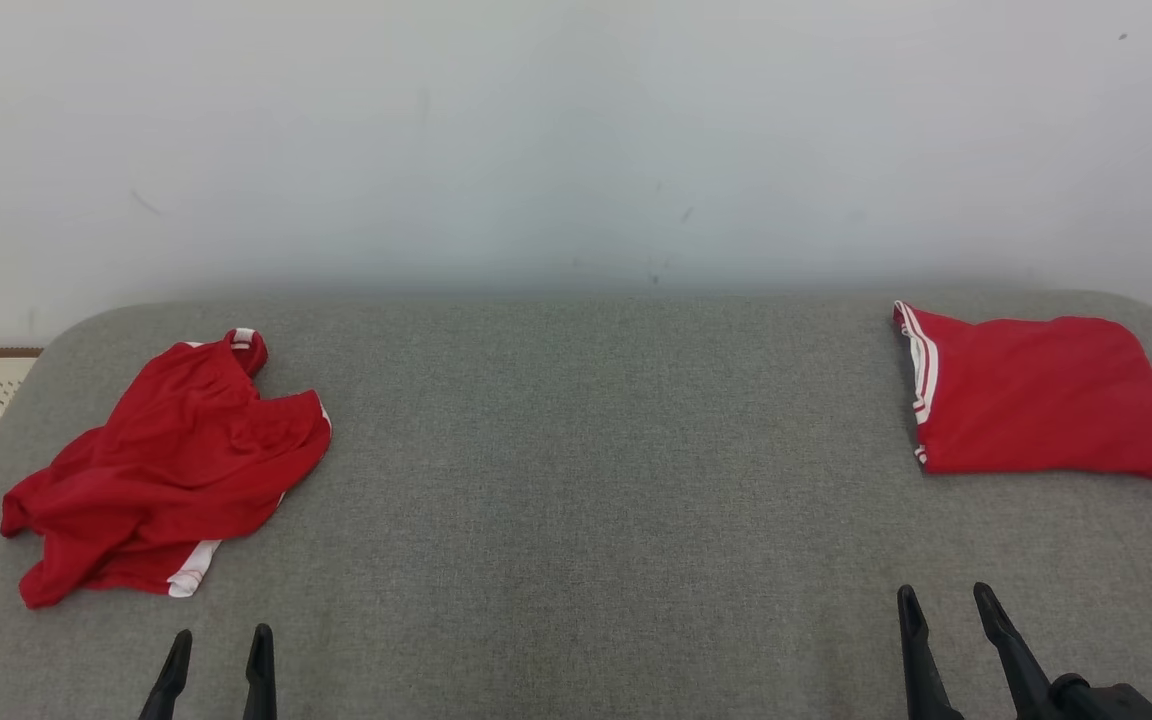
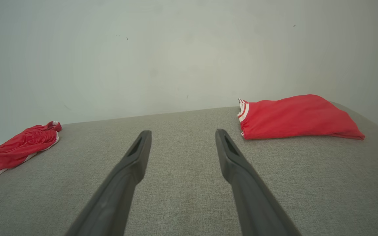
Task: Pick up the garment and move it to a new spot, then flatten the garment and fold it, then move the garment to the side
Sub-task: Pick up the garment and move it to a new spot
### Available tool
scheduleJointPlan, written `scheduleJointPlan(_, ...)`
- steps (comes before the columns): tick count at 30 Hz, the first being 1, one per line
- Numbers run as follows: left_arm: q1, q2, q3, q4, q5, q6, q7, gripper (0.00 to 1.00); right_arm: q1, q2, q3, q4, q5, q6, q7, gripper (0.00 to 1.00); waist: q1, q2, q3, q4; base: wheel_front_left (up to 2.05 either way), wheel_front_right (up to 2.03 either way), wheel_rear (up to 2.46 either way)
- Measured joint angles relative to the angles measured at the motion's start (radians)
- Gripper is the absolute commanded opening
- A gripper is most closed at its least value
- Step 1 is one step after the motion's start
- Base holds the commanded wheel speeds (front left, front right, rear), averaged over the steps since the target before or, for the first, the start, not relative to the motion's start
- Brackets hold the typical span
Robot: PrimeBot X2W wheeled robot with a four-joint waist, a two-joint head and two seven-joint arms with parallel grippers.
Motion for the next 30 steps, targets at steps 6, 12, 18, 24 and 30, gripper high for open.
scheduleJointPlan(6, 0.0, 0.003, 0.0, 0.0, 0.0, 0.009, 0.004, 1.0, 0.001, 0.004, -0.003, 0.003, 0.0, 0.0, 0.0, 1.0, 0.0, 0.0, 0.001, -0.001, 0.0, 0.0, 0.0)
scheduleJointPlan(12, -0.001, 0.007, 0.0, -0.001, -0.002, 0.018, 0.009, 1.0, 0.002, 0.008, -0.004, 0.006, -0.002, 0.0, -0.001, 1.0, 0.0, 0.0, 0.003, 0.003, 0.0, 0.0, 0.0)
scheduleJointPlan(18, -0.002, 0.009, 0.001, -0.001, -0.007, 0.027, 0.014, 1.0, 0.007, 0.01, -0.013, 0.006, -0.003, 0.0, -0.001, 1.0, 0.0, 0.0001, 0.005, 0.022, 0.0, 0.0, 0.0)
scheduleJointPlan(24, -0.009, 0.014, -0.001, -0.001, -0.007, 0.033, 0.022, 1.0, 0.02, 0.012, -0.014, 0.015, -0.001, 0.0, -0.005, 1.0, 0.0, 0.0001, 0.009, 0.072, 0.0, 0.0, 0.0)
scheduleJointPlan(30, -0.006, 0.024, 0.016, 0.0, -0.018, 0.05, 0.027, 1.0, 0.018, 0.015, -0.007, 0.024, 0.001, 0.0, -0.007, 1.0, 0.0, 0.0001, 0.01, 0.145, 0.0, 0.0, 0.0)
